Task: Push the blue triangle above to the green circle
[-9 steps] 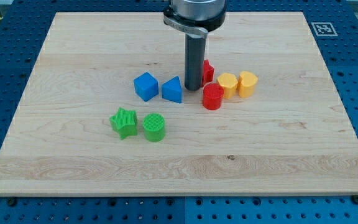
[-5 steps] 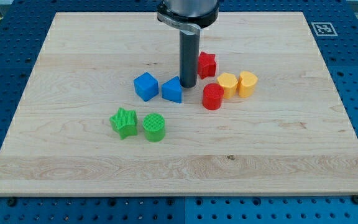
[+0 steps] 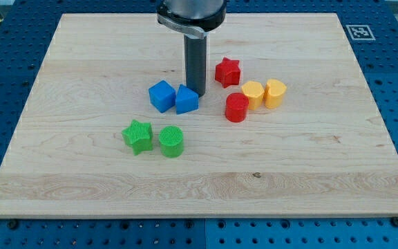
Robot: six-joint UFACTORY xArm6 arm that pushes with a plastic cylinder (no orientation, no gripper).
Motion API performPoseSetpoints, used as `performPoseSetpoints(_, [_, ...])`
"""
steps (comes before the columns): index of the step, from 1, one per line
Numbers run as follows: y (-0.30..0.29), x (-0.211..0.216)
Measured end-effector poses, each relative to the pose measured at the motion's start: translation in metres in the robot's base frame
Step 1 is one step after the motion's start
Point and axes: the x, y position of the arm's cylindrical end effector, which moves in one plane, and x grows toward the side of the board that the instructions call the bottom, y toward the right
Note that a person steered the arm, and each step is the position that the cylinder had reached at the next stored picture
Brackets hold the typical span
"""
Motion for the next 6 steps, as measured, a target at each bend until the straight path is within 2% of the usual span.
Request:
performPoseSetpoints(2, [-0.039, 0.000])
performPoseSetpoints(3, [-0.039, 0.000])
performPoseSetpoints(4, [-0.008, 0.000])
performPoseSetpoints(6, [-0.004, 0.021])
